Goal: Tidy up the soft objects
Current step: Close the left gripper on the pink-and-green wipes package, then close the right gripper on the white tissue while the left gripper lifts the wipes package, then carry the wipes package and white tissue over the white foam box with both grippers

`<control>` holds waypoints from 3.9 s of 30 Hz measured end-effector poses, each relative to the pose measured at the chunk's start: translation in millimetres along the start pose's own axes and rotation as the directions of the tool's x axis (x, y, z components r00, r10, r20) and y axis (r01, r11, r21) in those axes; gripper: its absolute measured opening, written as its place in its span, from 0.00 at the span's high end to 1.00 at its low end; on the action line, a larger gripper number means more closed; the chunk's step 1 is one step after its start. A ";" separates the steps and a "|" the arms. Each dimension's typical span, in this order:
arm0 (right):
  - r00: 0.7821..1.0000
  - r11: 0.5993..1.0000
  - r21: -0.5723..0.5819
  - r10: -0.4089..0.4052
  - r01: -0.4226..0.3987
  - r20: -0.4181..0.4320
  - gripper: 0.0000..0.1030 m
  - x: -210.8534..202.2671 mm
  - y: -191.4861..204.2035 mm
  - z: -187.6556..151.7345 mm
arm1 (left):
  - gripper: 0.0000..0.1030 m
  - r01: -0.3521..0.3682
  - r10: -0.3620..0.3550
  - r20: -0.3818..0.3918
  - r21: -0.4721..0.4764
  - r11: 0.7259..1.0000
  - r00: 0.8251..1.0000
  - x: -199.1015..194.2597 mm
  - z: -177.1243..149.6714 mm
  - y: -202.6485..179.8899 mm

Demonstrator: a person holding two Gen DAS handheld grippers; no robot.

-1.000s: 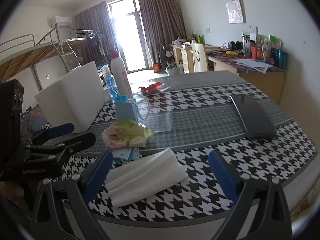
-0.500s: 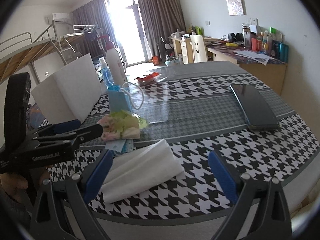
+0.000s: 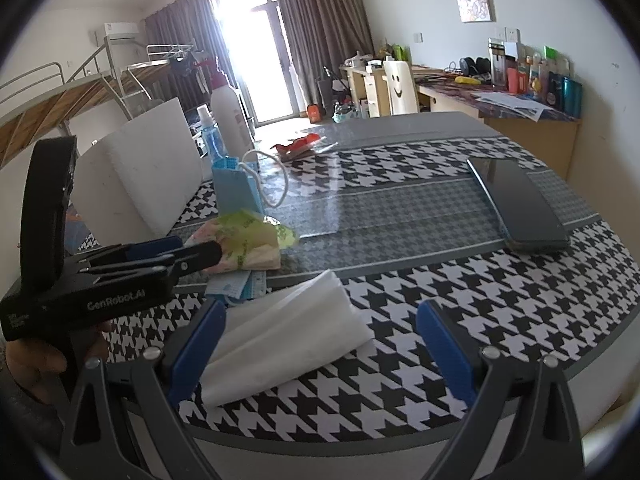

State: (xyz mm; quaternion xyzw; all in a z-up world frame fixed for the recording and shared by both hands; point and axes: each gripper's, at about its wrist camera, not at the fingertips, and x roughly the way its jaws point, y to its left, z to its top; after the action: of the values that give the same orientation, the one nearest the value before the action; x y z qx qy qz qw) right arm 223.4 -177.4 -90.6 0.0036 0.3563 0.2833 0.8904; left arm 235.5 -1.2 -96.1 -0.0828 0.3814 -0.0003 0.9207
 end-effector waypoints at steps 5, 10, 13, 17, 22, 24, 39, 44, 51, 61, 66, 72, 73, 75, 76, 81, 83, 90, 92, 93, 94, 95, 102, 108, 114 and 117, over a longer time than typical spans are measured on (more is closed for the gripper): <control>1.000 1.000 0.011 -0.001 0.001 -0.008 0.05 4.2 -1.9 0.0 | 0.45 0.026 -0.026 -0.027 -0.014 1.000 0.999 7.1 -1.7 1.9; 1.000 1.000 0.004 -0.003 0.003 -0.014 0.05 5.9 -0.9 -2.3 | 0.54 0.048 -0.049 -0.042 -0.017 0.999 0.998 12.6 -3.4 -0.7; 1.000 1.000 0.003 -0.006 0.006 -0.017 0.05 6.2 -0.5 -4.3 | 0.61 0.056 -0.056 -0.040 -0.010 0.998 0.998 13.0 -3.1 -3.2; 1.000 1.000 0.008 -0.010 0.010 -0.017 0.05 5.2 -1.2 -6.7 | 0.67 0.057 -0.057 -0.029 0.003 0.998 0.998 10.9 -2.9 -7.0; 1.000 1.000 0.010 -0.016 0.016 -0.021 0.05 2.7 -2.4 -7.8 | 0.71 0.070 -0.070 -0.007 0.022 0.997 0.998 3.0 -3.3 -10.3; 1.000 1.000 0.008 -0.012 0.012 -0.022 0.05 1.5 -2.1 -8.2 | 0.72 0.075 -0.075 0.000 0.026 0.997 0.997 0.2 -3.2 -10.7; 0.997 0.999 0.000 0.037 -0.038 -0.074 0.15 11.2 10.6 -10.3 | 0.73 0.109 -0.110 0.059 0.029 0.994 0.992 -35.4 -7.5 -5.7; 0.992 1.000 -0.013 0.017 -0.019 -0.122 0.26 18.9 16.8 -13.4 | 0.73 0.112 -0.115 0.078 0.039 0.993 0.990 -45.5 -12.2 -5.5; 0.989 0.995 -0.082 -0.064 0.054 -0.130 0.47 20.6 29.0 -16.6 | 0.73 0.101 -0.104 0.104 0.027 0.994 0.989 -58.7 -19.7 2.4; 0.994 0.996 -0.075 -0.052 0.045 -0.101 0.86 4.1 28.1 -12.1 | 0.73 0.092 -0.091 0.126 0.003 0.996 0.988 -72.2 -25.7 11.5; 0.997 0.997 -0.054 -0.063 0.060 -0.053 0.88 -14.8 24.6 -5.4 | 0.73 0.091 -0.090 0.138 -0.002 0.996 0.986 -78.9 -28.0 13.2; 0.998 0.997 -0.054 -0.063 0.063 0.004 0.88 -39.6 32.1 2.4 | 0.73 0.079 -0.077 0.166 0.000 0.997 0.983 -92.9 -31.7 15.1; 0.998 0.997 -0.055 -0.061 0.062 0.011 0.88 -41.5 33.5 3.8 | 0.73 0.077 -0.076 0.169 0.001 0.997 0.983 -94.3 -31.5 14.9; 0.998 0.997 -0.057 -0.057 0.058 0.017 0.88 -42.8 36.1 4.9 | 0.73 0.072 -0.072 0.176 0.003 0.997 0.982 -97.1 -31.2 14.8; 0.998 0.997 -0.059 -0.055 0.056 0.019 0.88 -43.1 38.0 4.9 | 0.73 0.070 -0.070 0.178 0.004 0.998 0.981 -98.6 -31.6 14.6; 0.999 0.997 -0.073 -0.036 0.038 0.032 0.88 -46.8 47.0 5.2 | 0.73 0.059 -0.061 0.195 0.017 0.998 0.979 -108.4 -34.4 13.1; 0.999 0.997 -0.077 -0.028 0.031 0.039 0.88 -47.4 48.4 7.1 | 0.73 0.049 -0.053 0.201 0.022 0.999 0.978 -112.2 -35.6 12.8; 0.998 0.997 -0.078 -0.009 0.014 0.058 0.88 -54.5 55.4 6.4 | 0.73 0.027 -0.034 0.220 0.035 0.999 0.975 -123.7 -38.2 12.4; 0.998 0.996 -0.083 -0.004 0.009 0.064 0.88 -56.2 57.5 7.4 | 0.73 0.022 -0.030 0.224 0.040 0.999 0.974 -126.6 -39.1 12.4; 0.998 0.996 -0.086 -0.001 0.007 0.067 0.88 -57.0 58.6 7.4 | 0.73 0.018 -0.027 0.225 0.040 0.999 0.974 -127.4 -38.8 12.0; 0.997 0.996 -0.088 0.003 0.004 0.071 0.88 -58.1 59.6 7.8 | 0.73 0.016 -0.025 0.227 0.040 0.999 0.974 -128.4 -38.8 12.1; 0.997 0.996 -0.088 0.005 0.001 0.074 0.88 -58.5 60.3 8.5 | 0.73 0.014 -0.023 0.230 0.041 0.999 0.973 -130.0 -38.8 12.2; 0.995 0.995 -0.097 0.031 -0.022 0.091 0.88 -57.9 63.5 13.9 | 0.73 -0.004 -0.008 0.246 0.047 0.999 0.969 -138.7 -39.9 14.0; 0.994 0.994 -0.107 0.044 -0.033 0.102 0.88 -55.8 66.2 17.6 | 0.73 -0.013 0.001 0.257 0.044 0.999 0.966 -142.5 -38.9 17.1; 0.991 0.992 -0.118 0.057 -0.043 0.120 0.88 -56.4 70.6 19.4 | 0.73 -0.027 0.015 0.273 0.040 0.999 0.962 -146.0 -35.5 20.6; 0.990 0.992 -0.117 0.060 -0.045 0.128 0.88 -56.2 70.9 22.3 | 0.73 -0.034 0.021 0.280 0.041 0.999 0.960 -147.0 -32.8 22.6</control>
State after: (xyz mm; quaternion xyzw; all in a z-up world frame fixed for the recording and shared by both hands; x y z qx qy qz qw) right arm 169.2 -142.1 -23.6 -0.0190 0.2798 0.3259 0.9029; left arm 106.8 25.4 -19.1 -0.0558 0.2484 0.0153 0.9669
